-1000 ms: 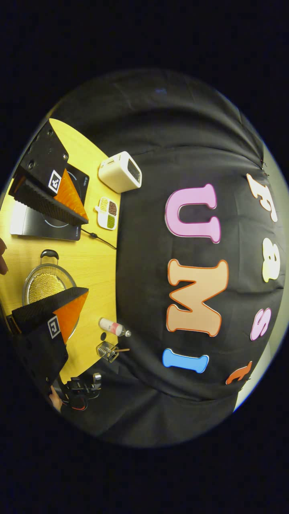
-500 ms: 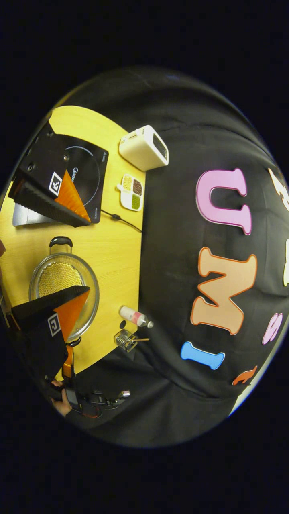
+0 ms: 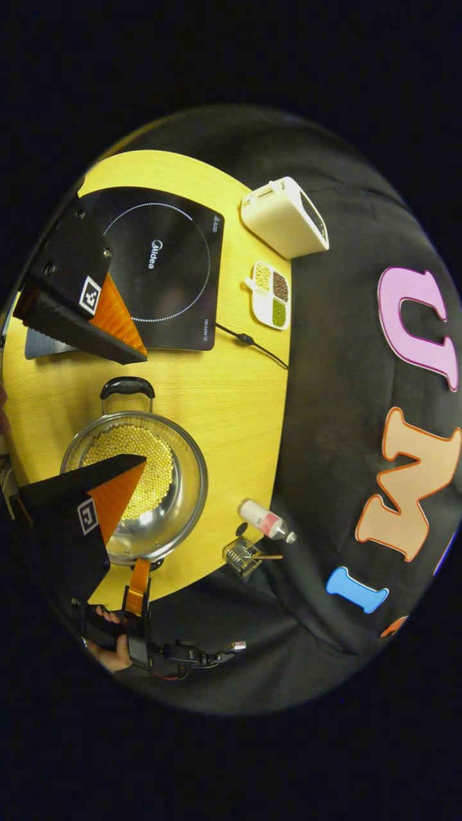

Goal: First push the handle of the pot to place it horizontally, then grasp the pot with both hands and set it on the induction cooktop.

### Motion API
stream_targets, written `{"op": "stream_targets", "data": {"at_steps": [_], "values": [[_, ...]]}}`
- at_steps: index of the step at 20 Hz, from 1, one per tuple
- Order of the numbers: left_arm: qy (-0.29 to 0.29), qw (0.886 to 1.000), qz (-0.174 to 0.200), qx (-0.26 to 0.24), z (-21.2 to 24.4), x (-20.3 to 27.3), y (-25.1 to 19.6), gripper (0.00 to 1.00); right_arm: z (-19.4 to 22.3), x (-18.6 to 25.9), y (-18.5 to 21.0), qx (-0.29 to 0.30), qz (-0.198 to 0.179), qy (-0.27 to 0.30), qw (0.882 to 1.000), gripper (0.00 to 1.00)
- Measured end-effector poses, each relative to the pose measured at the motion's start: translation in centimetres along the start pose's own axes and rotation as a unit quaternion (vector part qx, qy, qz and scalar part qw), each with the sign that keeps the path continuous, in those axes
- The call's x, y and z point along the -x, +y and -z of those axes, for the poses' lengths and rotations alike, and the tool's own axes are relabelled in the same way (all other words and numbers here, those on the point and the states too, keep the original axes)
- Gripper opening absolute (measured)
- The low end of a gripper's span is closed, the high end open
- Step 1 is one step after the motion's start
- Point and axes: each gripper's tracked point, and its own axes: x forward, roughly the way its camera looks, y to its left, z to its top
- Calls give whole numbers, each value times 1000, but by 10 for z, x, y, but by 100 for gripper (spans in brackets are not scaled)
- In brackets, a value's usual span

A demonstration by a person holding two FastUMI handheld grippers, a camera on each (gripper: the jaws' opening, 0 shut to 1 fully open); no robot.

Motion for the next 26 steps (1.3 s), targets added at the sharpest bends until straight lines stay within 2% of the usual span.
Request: {"op": "stream_targets", "data": {"at_steps": [2, 4, 7, 8, 10, 11, 18, 19, 20, 21, 23, 24, 26], "values": [[12, 1000, 1, 2, 4, -8, 2, 88, 0, -4, 0, 3, 2, 3, 1000, 76], [33, 999, 1, 3, 14, -18, 7, 88, 1, -10, 0, 6, 3, 8, 1000, 83], [60, 998, 6, 0, 26, -34, 7, 88, 3, -17, 3, 9, 4, 18, 1000, 83], [70, 998, 5, -4, 32, -41, 8, 88, 4, -19, 2, 11, 6, 21, 1000, 79], [89, 996, 2, -8, 41, -51, 11, 88, 5, -24, 2, 15, 8, 27, 999, 79], [94, 996, -1, -5, 43, -54, 13, 88, 7, -25, 2, 18, 9, 31, 999, 83], [127, 992, 2, 5, 55, -78, 22, 89, 11, -36, 2, 21, 11, 48, 999, 81], [130, 991, 1, 7, 56, -79, 23, 89, 15, -37, 4, 21, 6, 51, 998, 75], [132, 991, 1, 7, 56, -83, 24, 89, 12, -39, 7, 21, 4, 52, 998, 75], [134, 991, 1, 7, 57, -86, 24, 90, 12, -42, 6, 22, 4, 53, 998, 66], [137, 991, 4, 4, 59, -92, 22, 92, 15, -45, 7, 24, 3, 61, 998, 67], [141, 990, 6, 2, 62, -96, 21, 88, 15, -44, 7, 22, -3, 60, 998, 71], [147, 989, 5, 0, 65, -101, 21, 84, 14, -45, 10, 19, -9, 61, 998, 60]]}}
